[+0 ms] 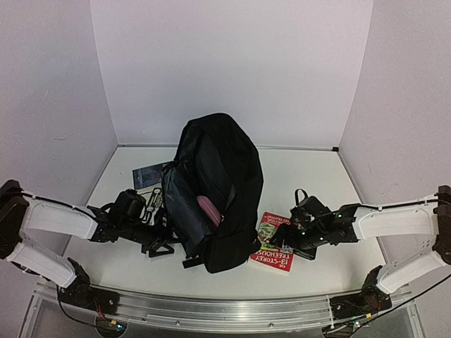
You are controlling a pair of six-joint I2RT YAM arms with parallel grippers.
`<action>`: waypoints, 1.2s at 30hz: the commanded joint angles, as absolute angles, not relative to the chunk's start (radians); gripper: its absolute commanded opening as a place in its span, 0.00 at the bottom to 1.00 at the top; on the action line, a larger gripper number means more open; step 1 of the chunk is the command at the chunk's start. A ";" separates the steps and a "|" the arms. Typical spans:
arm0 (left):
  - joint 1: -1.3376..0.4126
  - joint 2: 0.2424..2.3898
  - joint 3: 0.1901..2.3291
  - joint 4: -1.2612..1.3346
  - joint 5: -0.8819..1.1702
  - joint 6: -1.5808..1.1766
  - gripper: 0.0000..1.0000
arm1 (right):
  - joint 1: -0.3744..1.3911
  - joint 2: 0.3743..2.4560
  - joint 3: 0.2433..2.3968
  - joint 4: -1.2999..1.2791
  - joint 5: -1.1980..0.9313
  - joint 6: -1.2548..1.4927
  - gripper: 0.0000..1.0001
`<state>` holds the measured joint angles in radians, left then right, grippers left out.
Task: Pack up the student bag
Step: Move the student bag to the center of the board.
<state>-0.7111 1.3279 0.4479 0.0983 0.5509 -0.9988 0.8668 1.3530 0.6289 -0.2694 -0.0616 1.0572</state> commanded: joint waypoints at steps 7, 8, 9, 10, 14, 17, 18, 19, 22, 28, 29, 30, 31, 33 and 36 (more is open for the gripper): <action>-0.713 1.577 0.640 0.366 0.553 -0.979 0.72 | 0.908 1.231 0.666 -0.254 0.064 1.115 0.91; -0.710 1.597 0.660 0.370 0.546 -0.976 0.70 | 0.914 1.226 0.666 -0.255 0.065 1.115 0.91; -0.705 1.617 0.679 0.377 0.542 -0.974 0.69 | 0.922 1.223 0.667 -0.255 0.065 1.115 0.91; -0.695 1.639 0.696 0.389 0.543 -0.974 0.67 | 0.932 1.224 0.669 -0.254 0.066 1.112 0.91; -0.644 1.742 0.757 0.467 0.567 -0.988 0.61 | 0.991 1.251 0.692 -0.234 0.077 1.081 0.90; -0.605 1.819 0.823 0.503 0.611 -0.982 0.56 | 1.029 1.283 0.708 -0.225 0.092 1.072 0.89; -0.593 1.842 0.839 0.512 0.619 -0.977 0.56 | 1.048 1.298 0.716 -0.222 0.103 1.065 0.88; -0.578 1.856 0.852 0.518 0.622 -0.973 0.55 | 1.067 1.310 0.724 -0.220 0.115 1.054 0.88; -0.534 1.892 0.892 0.517 0.630 -0.948 0.53 | 1.124 1.356 0.753 -0.212 0.149 1.011 0.86; -0.495 1.928 0.984 0.416 0.621 -0.862 0.52 | 1.178 1.503 0.841 -0.184 0.223 0.957 0.84; -0.489 1.917 0.986 0.407 0.615 -0.853 0.52 | 1.179 1.521 0.863 -0.185 0.247 0.958 0.84; -0.482 1.899 0.987 0.390 0.607 -0.840 0.52 | 1.178 1.551 0.884 -0.185 0.274 0.955 0.84; -0.475 1.878 0.988 0.366 0.594 -0.824 0.53 | 1.175 1.575 0.902 -0.184 0.299 0.957 0.85; -0.464 1.825 1.003 0.287 0.548 -0.774 0.62 | 1.151 1.631 0.935 -0.185 0.326 0.962 0.86; -0.460 1.747 1.036 0.109 0.460 -0.689 0.75 | 1.098 1.706 0.979 -0.180 0.330 0.957 0.86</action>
<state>-0.4731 1.8809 0.9686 0.3249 0.5764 -0.8304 1.1596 1.6259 0.9039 -0.2018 0.2428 0.9745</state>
